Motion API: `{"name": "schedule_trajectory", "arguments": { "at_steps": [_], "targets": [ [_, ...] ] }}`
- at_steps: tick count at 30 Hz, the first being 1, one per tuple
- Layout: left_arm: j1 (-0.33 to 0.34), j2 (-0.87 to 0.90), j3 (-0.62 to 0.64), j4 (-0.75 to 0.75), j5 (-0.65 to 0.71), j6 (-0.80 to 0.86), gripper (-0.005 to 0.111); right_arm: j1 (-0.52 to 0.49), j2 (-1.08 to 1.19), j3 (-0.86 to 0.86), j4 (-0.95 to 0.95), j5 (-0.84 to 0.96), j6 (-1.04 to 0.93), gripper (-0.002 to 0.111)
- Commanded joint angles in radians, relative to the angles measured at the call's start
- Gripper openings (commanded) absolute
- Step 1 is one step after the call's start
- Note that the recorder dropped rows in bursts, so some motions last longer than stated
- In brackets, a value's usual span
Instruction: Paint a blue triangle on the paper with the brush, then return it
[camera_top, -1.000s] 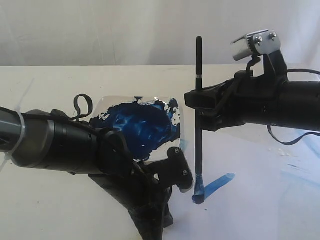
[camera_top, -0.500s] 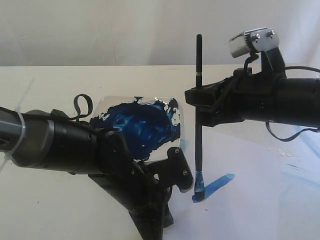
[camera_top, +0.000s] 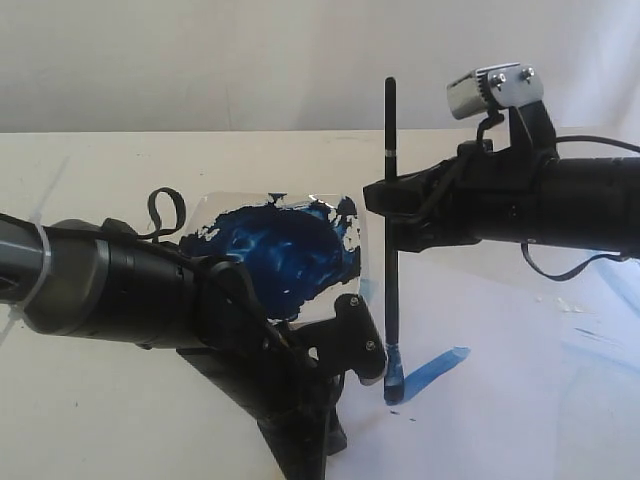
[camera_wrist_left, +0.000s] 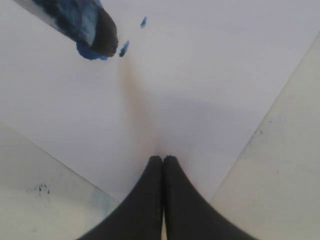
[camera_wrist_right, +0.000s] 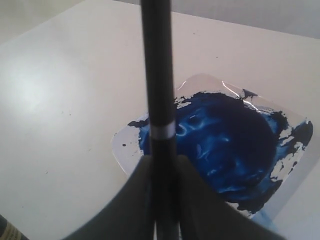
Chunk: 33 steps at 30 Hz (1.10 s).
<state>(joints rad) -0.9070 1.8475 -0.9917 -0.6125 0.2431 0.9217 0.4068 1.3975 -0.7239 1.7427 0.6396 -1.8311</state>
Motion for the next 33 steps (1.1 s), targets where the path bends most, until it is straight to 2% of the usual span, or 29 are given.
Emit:
{"name": "schedule_trajectory", "arguments": {
  "at_steps": [1,15,33],
  "targets": [
    [-0.002,0.016,0.006,-0.009,0.019,-0.001,0.0,0.002,0.0,-0.024,0.002,0.014,0.004,0.0],
    [-0.002,0.016,0.006,-0.009,0.019,-0.001,0.0,0.002,0.041,-0.022,0.002,0.006,0.025,0.0],
    [-0.002,0.016,0.006,-0.009,0.019,-0.001,0.0,0.002,0.0,-0.02,-0.061,-0.105,0.147,0.0]
  ]
}}
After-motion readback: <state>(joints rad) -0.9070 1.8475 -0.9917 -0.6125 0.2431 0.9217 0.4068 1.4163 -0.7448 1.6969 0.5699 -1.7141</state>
